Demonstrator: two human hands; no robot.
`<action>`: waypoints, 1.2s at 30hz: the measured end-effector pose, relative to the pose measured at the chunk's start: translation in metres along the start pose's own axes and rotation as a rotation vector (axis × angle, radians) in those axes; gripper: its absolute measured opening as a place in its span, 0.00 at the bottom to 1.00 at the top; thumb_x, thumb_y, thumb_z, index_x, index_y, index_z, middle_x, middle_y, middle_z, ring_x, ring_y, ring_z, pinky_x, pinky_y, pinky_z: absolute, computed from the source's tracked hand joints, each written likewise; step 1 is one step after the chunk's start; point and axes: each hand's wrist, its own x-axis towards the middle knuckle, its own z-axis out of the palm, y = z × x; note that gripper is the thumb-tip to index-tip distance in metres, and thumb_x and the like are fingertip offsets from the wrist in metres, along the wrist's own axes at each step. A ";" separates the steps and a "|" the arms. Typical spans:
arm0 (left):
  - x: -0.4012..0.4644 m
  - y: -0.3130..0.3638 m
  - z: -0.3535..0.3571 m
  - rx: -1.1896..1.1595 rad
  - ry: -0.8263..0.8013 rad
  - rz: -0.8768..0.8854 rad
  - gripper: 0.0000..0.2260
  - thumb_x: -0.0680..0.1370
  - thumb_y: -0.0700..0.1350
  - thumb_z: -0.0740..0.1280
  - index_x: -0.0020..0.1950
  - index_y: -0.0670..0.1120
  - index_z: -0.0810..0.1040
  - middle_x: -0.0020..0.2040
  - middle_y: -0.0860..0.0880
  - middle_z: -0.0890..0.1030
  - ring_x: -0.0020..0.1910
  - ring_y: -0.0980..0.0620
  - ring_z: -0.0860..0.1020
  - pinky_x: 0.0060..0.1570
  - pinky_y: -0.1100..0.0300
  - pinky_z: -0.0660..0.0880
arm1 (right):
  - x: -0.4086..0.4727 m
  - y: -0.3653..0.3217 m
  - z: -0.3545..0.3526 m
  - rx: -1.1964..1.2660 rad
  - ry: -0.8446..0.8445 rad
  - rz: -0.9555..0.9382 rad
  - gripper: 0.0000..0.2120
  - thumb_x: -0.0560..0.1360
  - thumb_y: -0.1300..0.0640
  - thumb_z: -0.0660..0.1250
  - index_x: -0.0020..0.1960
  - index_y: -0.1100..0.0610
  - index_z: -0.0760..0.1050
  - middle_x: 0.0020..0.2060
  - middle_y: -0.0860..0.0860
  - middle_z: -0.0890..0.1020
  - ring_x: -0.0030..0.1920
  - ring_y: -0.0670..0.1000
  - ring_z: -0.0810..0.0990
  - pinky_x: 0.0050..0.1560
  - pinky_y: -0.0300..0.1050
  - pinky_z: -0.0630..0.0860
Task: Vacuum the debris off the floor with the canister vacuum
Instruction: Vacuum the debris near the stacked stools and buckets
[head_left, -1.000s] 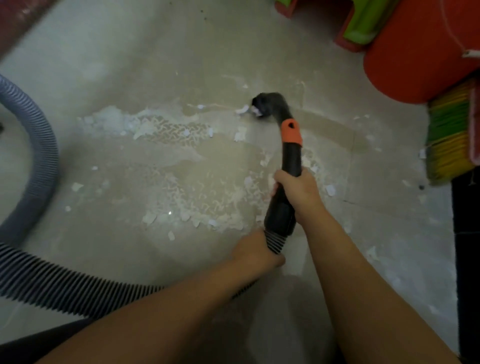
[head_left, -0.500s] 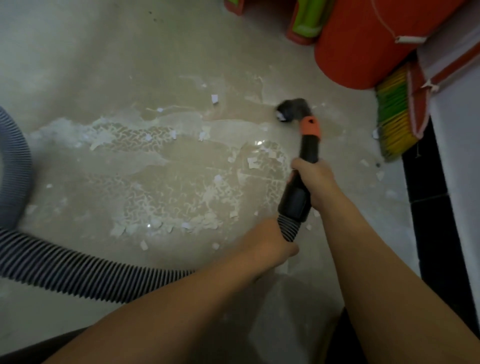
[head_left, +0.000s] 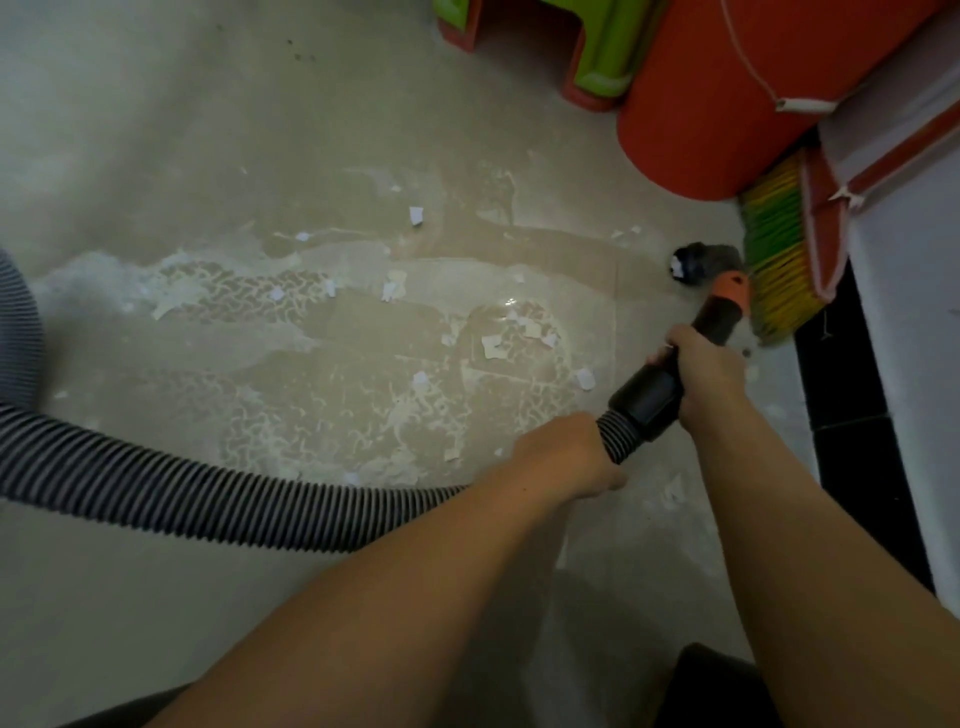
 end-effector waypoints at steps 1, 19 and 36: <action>0.000 -0.002 0.000 -0.029 0.016 -0.026 0.17 0.75 0.50 0.69 0.59 0.46 0.70 0.46 0.48 0.74 0.43 0.49 0.75 0.40 0.57 0.70 | 0.000 -0.003 0.012 -0.043 -0.048 -0.024 0.07 0.72 0.63 0.67 0.48 0.63 0.71 0.31 0.54 0.76 0.24 0.48 0.76 0.26 0.41 0.76; 0.047 -0.004 -0.027 -0.111 0.016 -0.052 0.09 0.75 0.47 0.68 0.46 0.47 0.69 0.38 0.50 0.72 0.37 0.51 0.74 0.33 0.60 0.71 | 0.037 -0.019 0.057 -0.114 -0.058 -0.098 0.07 0.71 0.62 0.67 0.46 0.61 0.71 0.35 0.56 0.77 0.30 0.52 0.76 0.32 0.45 0.76; 0.143 0.026 -0.081 -0.370 0.170 -0.075 0.10 0.75 0.44 0.69 0.47 0.42 0.70 0.37 0.47 0.71 0.39 0.48 0.74 0.32 0.60 0.71 | 0.099 -0.102 0.142 -0.475 -0.313 -0.296 0.21 0.74 0.61 0.67 0.66 0.61 0.67 0.50 0.56 0.76 0.45 0.54 0.78 0.42 0.47 0.75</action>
